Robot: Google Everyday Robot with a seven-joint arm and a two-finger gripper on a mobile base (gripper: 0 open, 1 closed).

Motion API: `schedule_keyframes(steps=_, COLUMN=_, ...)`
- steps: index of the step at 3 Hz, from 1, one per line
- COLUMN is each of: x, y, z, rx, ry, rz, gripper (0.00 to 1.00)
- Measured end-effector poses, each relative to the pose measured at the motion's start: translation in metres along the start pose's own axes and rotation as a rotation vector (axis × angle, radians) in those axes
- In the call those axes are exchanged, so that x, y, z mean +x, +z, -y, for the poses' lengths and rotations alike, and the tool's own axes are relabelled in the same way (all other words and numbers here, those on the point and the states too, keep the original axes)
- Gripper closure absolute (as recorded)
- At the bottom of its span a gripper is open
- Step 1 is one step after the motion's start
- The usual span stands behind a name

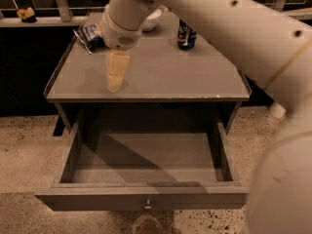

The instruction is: Place blue chip bag into top drawer

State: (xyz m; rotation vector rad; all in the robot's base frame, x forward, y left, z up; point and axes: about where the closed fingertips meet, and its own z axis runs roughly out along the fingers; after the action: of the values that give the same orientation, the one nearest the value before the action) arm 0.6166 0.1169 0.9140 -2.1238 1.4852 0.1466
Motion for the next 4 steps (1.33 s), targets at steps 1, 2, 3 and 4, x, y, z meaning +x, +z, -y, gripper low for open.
schedule_keyframes(steps=1, x=0.015, y=0.035, z=0.051, rx=-0.023, ry=0.088, rz=-0.152, gripper=0.0)
schedule_keyframes(steps=2, x=-0.021, y=0.041, z=0.073, rx=-0.016, ry=0.053, rz=-0.137, gripper=0.0)
schedule_keyframes(steps=3, x=-0.023, y=0.041, z=0.073, rx=-0.012, ry=0.051, rz=-0.133, gripper=0.0)
schedule_keyframes(steps=4, x=-0.014, y=0.037, z=0.076, rx=0.022, ry=0.054, rz=-0.103, gripper=0.0)
